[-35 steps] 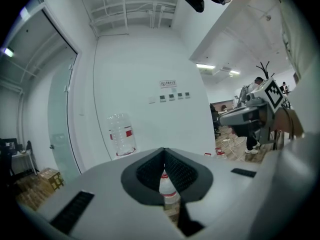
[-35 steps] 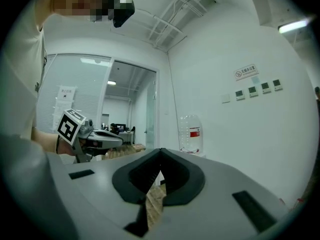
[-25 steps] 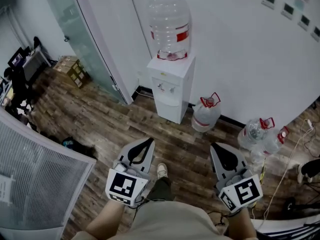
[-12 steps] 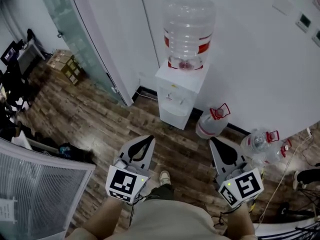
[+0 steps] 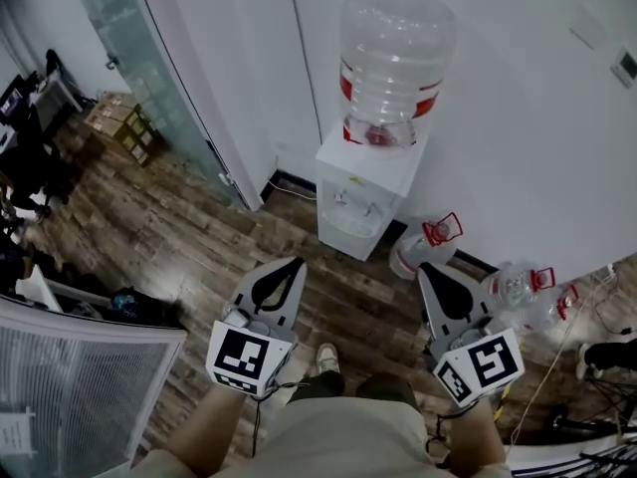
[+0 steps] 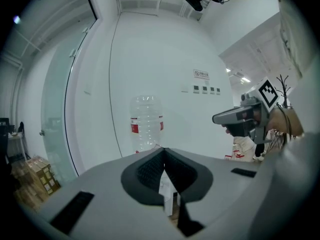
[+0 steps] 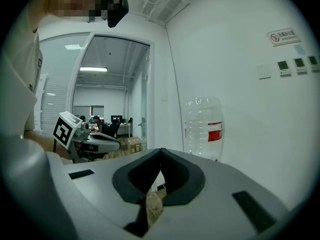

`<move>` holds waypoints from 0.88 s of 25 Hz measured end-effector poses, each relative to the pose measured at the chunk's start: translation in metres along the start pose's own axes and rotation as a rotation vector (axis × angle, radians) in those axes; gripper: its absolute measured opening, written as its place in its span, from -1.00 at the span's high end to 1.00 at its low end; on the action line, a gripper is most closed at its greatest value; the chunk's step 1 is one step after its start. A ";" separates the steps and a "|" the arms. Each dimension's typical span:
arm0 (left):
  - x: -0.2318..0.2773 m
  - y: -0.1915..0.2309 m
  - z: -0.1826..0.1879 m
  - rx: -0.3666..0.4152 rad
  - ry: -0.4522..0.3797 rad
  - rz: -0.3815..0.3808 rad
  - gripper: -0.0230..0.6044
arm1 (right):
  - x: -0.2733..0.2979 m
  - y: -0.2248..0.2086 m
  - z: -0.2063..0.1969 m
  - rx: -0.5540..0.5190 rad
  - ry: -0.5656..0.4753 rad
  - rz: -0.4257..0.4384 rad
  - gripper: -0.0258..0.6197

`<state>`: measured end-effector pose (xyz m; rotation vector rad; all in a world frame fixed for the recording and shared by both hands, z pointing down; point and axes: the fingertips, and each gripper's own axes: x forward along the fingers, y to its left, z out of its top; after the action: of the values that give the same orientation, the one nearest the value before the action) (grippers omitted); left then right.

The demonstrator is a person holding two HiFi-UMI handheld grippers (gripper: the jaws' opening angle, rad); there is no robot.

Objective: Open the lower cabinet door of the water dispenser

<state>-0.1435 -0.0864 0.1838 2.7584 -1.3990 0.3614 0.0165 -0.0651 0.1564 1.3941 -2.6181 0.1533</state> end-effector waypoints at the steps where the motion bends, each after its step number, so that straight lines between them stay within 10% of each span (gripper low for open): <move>1: 0.001 0.003 0.001 0.001 -0.004 0.004 0.91 | 0.003 -0.002 0.000 0.002 -0.004 -0.004 0.90; 22: 0.091 -0.001 -0.013 -0.050 -0.019 0.077 0.91 | 0.042 -0.111 -0.024 0.061 -0.043 0.021 0.75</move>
<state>-0.0931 -0.1557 0.2158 2.6816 -1.5006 0.2993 0.0876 -0.1571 0.1899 1.4044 -2.6855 0.2100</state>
